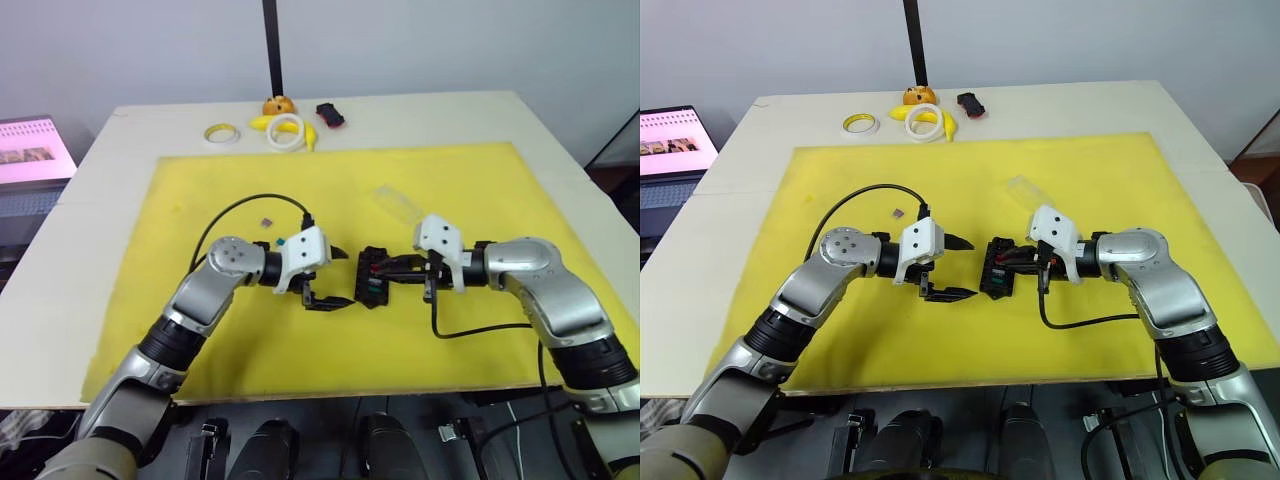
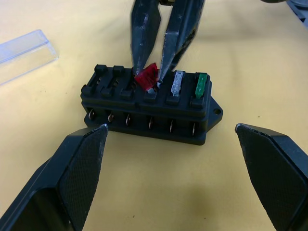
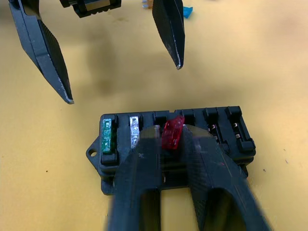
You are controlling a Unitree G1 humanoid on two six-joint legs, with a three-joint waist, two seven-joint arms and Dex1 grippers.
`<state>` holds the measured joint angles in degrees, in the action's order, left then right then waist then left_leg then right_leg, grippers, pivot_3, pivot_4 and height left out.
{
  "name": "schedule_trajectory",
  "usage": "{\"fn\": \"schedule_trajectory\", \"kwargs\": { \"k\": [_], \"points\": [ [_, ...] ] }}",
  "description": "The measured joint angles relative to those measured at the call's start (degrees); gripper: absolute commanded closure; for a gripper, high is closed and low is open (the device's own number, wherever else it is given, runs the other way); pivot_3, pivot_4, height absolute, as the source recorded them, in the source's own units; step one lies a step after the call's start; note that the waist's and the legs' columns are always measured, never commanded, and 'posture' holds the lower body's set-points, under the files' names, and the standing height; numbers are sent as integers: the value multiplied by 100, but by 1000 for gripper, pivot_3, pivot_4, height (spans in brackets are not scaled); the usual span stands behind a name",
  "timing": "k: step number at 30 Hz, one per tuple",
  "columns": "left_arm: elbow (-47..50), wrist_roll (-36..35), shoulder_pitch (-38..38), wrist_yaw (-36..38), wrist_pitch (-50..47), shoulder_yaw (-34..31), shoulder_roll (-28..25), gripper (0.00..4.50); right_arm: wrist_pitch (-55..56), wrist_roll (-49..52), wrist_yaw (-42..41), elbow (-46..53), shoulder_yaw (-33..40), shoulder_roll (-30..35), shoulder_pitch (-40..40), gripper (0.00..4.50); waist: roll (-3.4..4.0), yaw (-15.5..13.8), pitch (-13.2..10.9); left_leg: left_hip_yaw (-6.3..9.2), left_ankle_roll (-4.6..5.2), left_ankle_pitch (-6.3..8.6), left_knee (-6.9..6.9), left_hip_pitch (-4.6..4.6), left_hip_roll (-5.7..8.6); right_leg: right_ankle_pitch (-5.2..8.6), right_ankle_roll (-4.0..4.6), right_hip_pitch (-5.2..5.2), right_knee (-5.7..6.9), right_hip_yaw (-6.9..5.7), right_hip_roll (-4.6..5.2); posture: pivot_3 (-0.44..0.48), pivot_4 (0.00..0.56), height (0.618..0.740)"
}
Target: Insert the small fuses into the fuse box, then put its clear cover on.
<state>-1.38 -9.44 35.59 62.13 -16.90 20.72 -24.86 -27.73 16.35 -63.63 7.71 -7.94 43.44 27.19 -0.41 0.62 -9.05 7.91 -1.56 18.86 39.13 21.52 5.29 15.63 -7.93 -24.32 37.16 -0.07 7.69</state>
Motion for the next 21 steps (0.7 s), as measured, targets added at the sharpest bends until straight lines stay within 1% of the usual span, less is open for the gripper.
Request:
{"fn": "schedule_trajectory", "kwargs": {
  "k": [7,10,15,21],
  "points": [
    [44,6,-2,-4,0,0,4,0,-242,93,3,247,3,71,7,4457,0,0,0,0,0,0,0,0,0,0,0,0,0,0,0,0,150,740],
    [44,7,-2,-1,0,0,1,0,-371,100,-41,355,-16,151,132,4457,0,0,0,0,0,0,0,0,0,0,0,0,0,0,0,0,150,740],
    [43,17,-4,1,14,0,0,0,-406,-16,-166,471,-155,387,413,4457,0,-7,0,1,0,0,0,1,0,0,0,0,0,0,0,0,150,740],
    [39,26,-3,5,48,1,13,0,-482,-204,-250,459,-445,506,614,4457,0,-4,0,0,0,0,-1,1,0,0,0,-1,-1,0,0,0,150,740]
  ]
}}
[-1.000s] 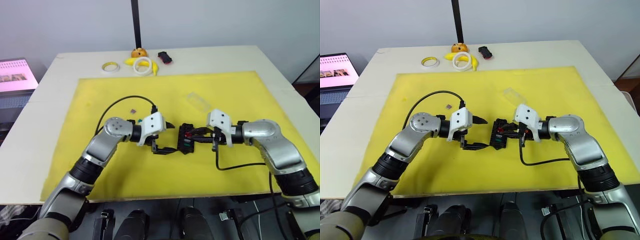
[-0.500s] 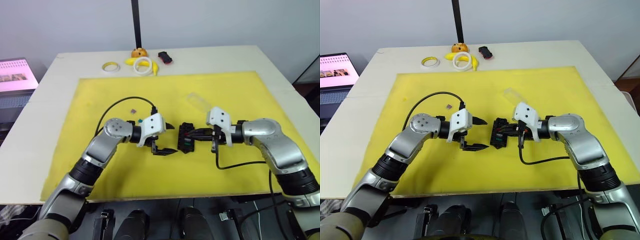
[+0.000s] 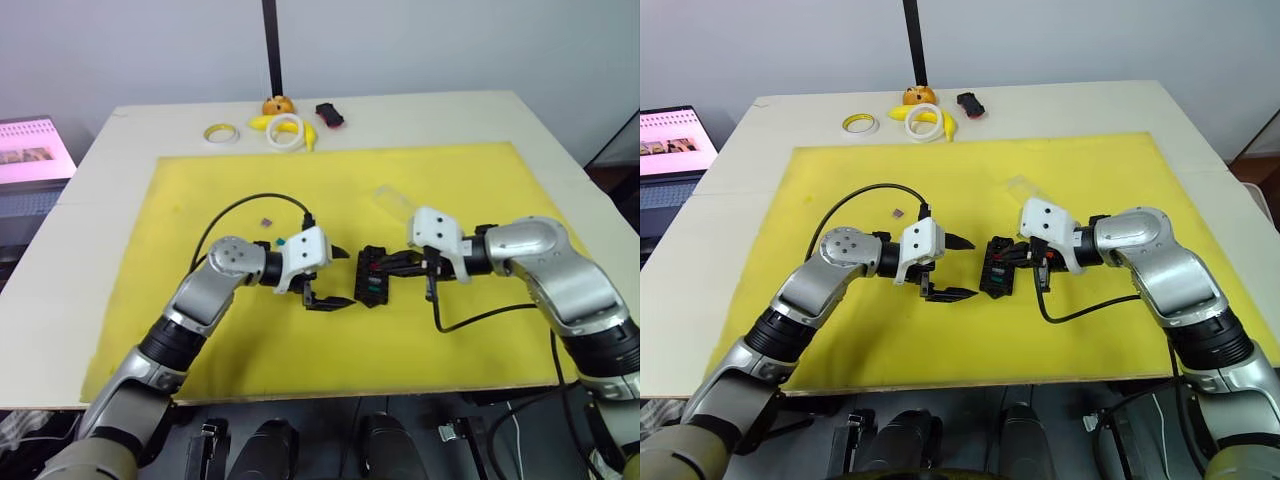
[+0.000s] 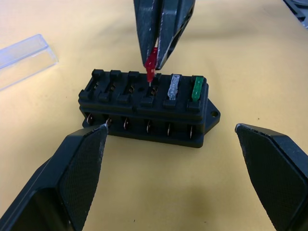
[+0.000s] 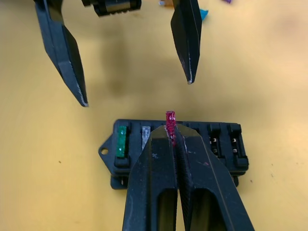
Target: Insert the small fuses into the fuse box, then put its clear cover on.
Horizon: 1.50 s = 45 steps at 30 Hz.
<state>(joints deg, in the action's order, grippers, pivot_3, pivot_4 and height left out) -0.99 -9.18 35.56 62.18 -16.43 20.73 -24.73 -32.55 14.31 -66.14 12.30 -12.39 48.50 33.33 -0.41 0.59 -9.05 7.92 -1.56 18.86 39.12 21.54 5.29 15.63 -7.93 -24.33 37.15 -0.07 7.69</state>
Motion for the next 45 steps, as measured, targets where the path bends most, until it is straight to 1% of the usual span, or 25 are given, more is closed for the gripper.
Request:
{"fn": "schedule_trajectory", "kwargs": {
  "k": [10,40,45],
  "points": [
    [-3,1,0,10,1,3,9,0,1,-277,69,-11,-197,-7,15,4457,0,-1,0,0,0,0,0,0,0,0,0,0,0,0,0,0,150,740],
    [-4,35,1,9,2,55,27,0,55,-504,141,-133,-286,-134,116,4457,0,5,0,0,0,0,0,0,0,0,0,0,0,0,-1,0,150,740],
    [-8,68,0,9,42,55,26,0,-82,-453,134,-124,-285,-150,150,4457,0,4,0,0,0,0,0,0,0,0,0,0,0,0,-1,0,150,740]
  ]
}}
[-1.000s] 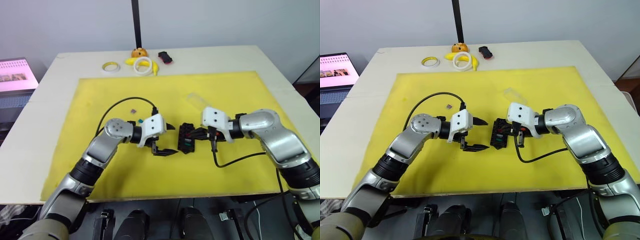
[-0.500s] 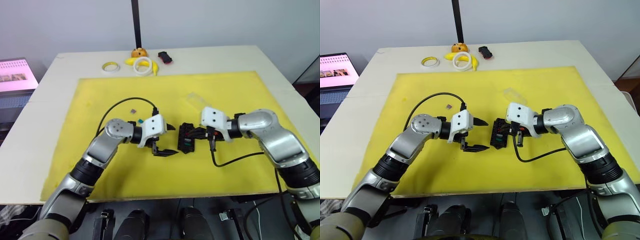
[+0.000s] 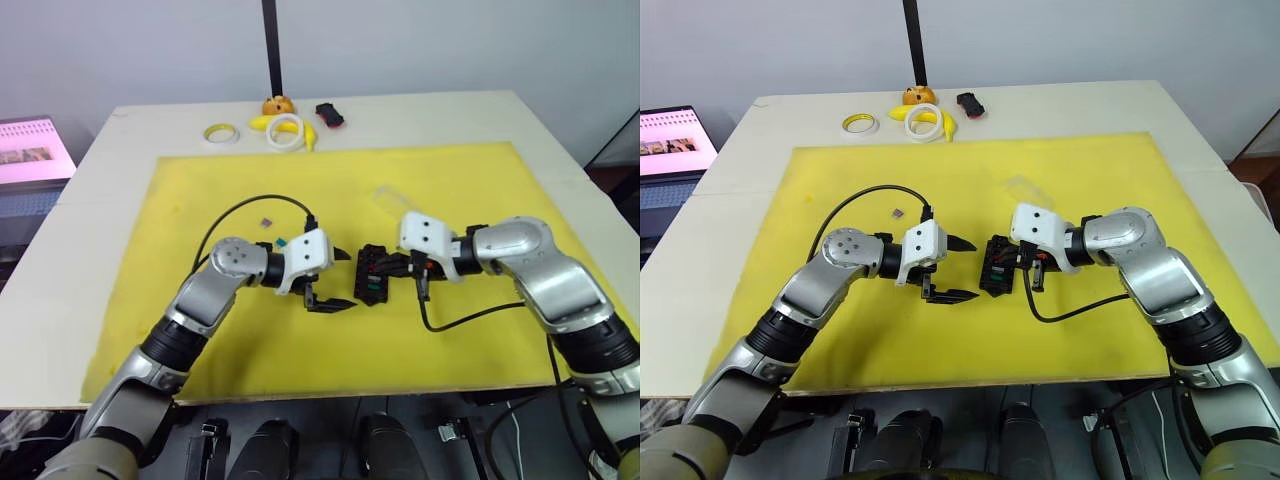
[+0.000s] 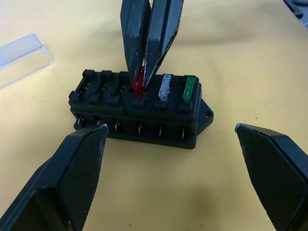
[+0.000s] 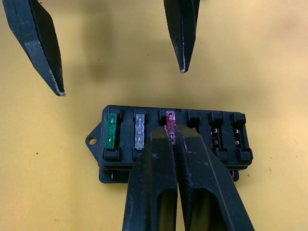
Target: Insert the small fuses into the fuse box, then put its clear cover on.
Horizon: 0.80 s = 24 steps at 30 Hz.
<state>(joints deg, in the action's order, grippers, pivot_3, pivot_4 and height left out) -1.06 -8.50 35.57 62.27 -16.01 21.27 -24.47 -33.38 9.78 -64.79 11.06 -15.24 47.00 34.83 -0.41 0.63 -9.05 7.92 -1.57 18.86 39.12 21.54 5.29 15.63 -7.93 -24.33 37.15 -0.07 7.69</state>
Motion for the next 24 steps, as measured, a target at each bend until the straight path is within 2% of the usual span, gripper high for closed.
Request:
{"fn": "schedule_trajectory", "kwargs": {
  "k": [24],
  "points": [
    [-175,107,33,-3,138,2,106,0,32,-72,136,119,8,-35,-105,4457,0,-1,0,0,0,0,0,0,0,0,0,0,1,0,0,0,150,740]
  ]
}}
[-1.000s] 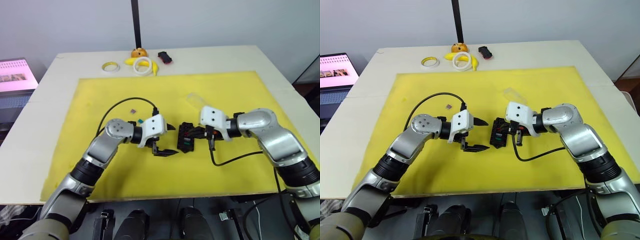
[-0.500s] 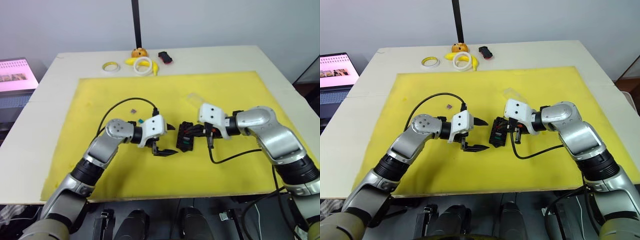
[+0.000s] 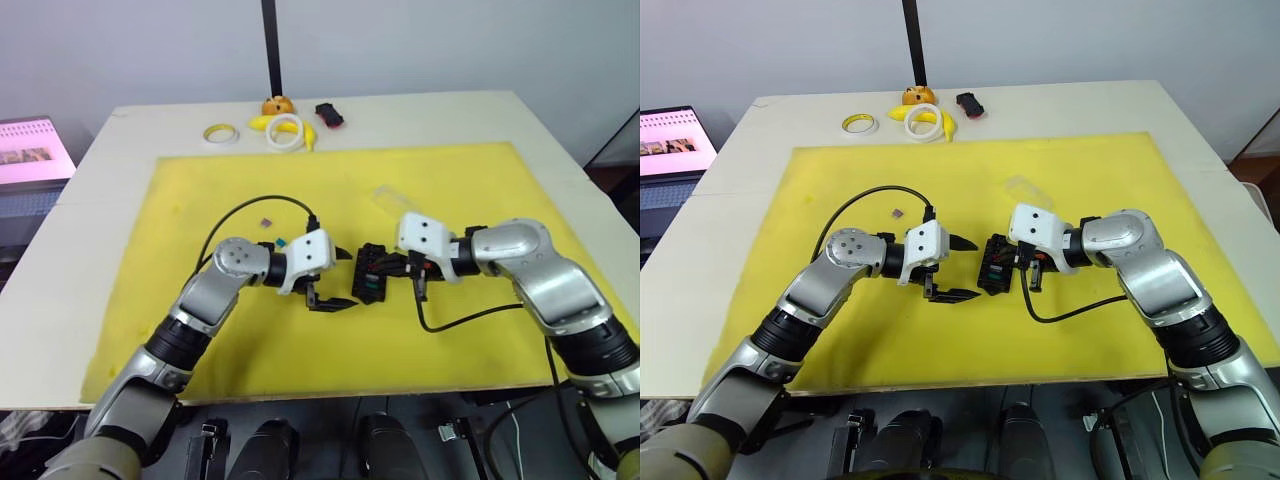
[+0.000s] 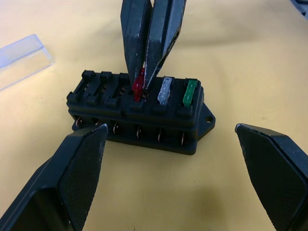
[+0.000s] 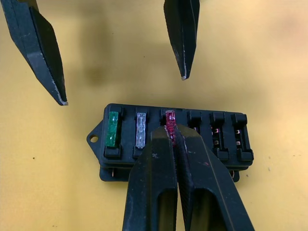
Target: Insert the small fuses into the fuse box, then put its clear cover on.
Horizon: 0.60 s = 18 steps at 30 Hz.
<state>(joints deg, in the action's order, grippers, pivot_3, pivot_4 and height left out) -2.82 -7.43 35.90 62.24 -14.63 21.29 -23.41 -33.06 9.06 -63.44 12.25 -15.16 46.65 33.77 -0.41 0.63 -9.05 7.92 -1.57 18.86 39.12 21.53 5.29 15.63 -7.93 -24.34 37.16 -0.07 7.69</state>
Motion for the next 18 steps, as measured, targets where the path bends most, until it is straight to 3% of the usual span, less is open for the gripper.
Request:
{"fn": "schedule_trajectory", "kwargs": {
  "k": [18],
  "points": [
    [0,55,0,0,2,0,-2,0,11,-87,80,45,3,-7,-29,4457,0,-2,0,0,0,0,1,0,0,0,0,0,0,0,0,0,150,740]
  ]
}}
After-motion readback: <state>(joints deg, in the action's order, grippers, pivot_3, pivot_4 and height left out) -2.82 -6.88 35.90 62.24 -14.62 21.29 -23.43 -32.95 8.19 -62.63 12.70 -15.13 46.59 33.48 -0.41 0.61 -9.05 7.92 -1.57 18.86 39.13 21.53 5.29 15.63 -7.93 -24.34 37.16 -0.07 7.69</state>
